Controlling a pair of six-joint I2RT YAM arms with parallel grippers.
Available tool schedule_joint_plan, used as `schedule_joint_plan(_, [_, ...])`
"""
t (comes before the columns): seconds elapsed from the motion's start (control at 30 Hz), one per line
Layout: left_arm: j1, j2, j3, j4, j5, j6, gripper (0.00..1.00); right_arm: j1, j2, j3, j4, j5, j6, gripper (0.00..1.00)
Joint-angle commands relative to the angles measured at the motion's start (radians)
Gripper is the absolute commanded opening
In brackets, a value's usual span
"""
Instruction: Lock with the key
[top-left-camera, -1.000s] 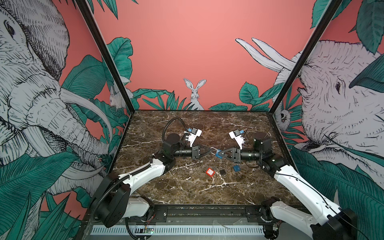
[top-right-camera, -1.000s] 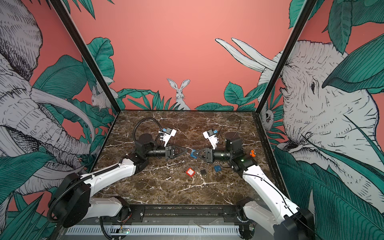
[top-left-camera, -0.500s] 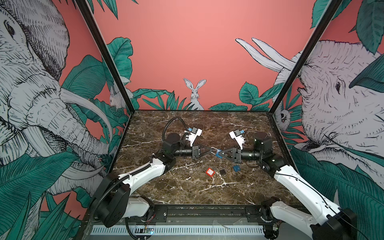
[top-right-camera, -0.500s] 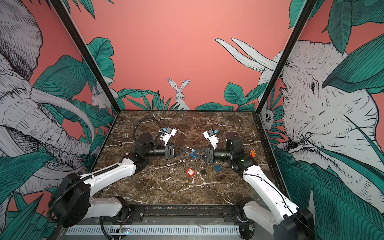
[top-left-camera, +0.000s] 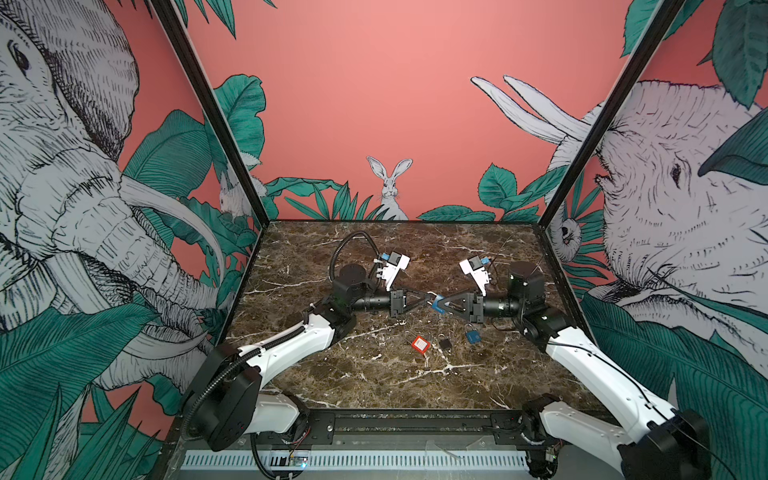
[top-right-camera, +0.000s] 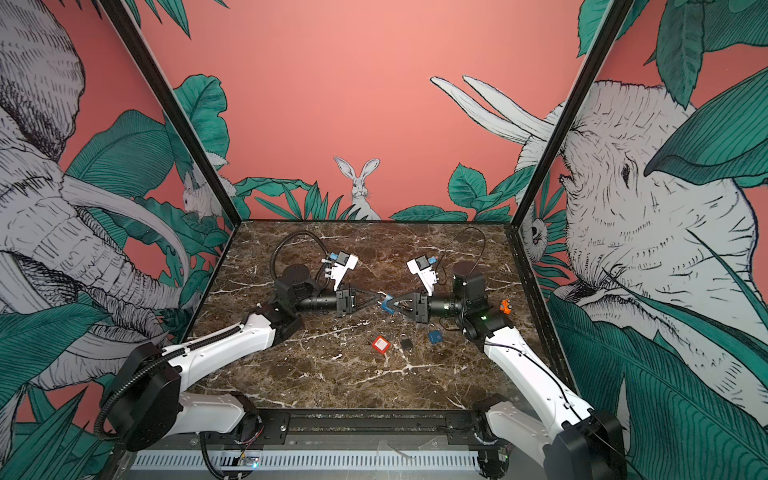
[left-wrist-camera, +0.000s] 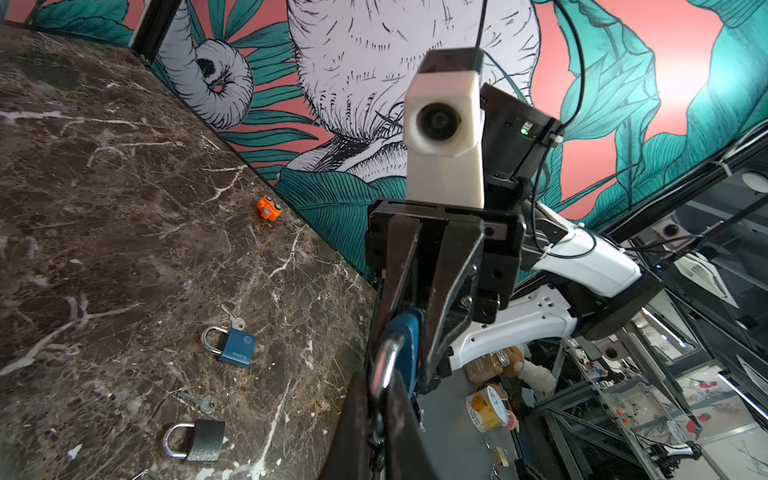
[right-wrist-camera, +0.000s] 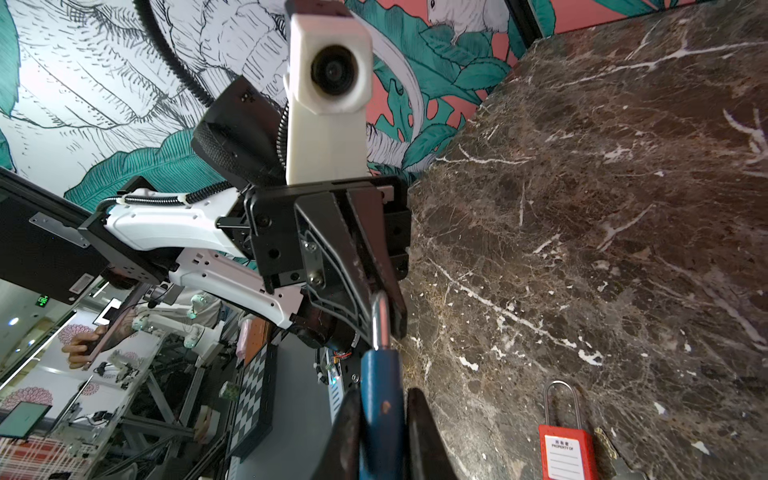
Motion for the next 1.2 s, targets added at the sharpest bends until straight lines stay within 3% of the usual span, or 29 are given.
schedule_joint_plan(0.0, [-0.155,-0.010,0.053,-0.008,0.195,0.077,0.00,0.028,0.071,0.053,0.207,0.101,0.025,0.00])
schedule_joint_plan(0.23, [-0.155,-0.047,0.061,-0.162,0.117,0.181,0.00,0.028,0.056,0.049,0.159,0.112,-0.010,0.00])
schedule_joint_plan(0.4, [-0.154,-0.047,0.070,-0.162,0.144,0.193,0.00,0.026,0.043,0.047,0.107,0.078,-0.036,0.00])
schedule_joint_plan(0.5, [-0.154,-0.039,0.069,-0.143,0.166,0.178,0.15,0.024,0.044,0.047,0.098,0.065,-0.042,0.00])
schedule_joint_plan(0.6, [-0.154,-0.031,0.067,-0.120,0.191,0.159,0.18,0.024,0.053,0.050,0.096,0.056,-0.045,0.00])
schedule_joint_plan(0.7, [-0.154,-0.033,0.060,-0.102,0.198,0.150,0.13,0.022,0.070,0.058,0.093,0.046,-0.048,0.00])
schedule_joint_plan(0.77, [-0.154,-0.036,0.059,-0.106,0.196,0.151,0.00,0.019,0.082,0.061,0.093,0.045,-0.050,0.00])
schedule_joint_plan(0.97, [-0.146,-0.053,0.038,-0.111,0.109,0.151,0.00,-0.010,0.091,0.039,0.176,0.057,0.011,0.00])
schedule_joint_plan(1.07, [-0.113,-0.054,-0.004,-0.012,0.039,0.073,0.00,-0.026,0.083,-0.006,0.303,0.036,0.093,0.15])
schedule_joint_plan(1.17, [-0.054,-0.057,-0.085,0.212,-0.033,-0.086,0.00,-0.028,0.070,-0.024,0.313,0.034,0.101,0.22])
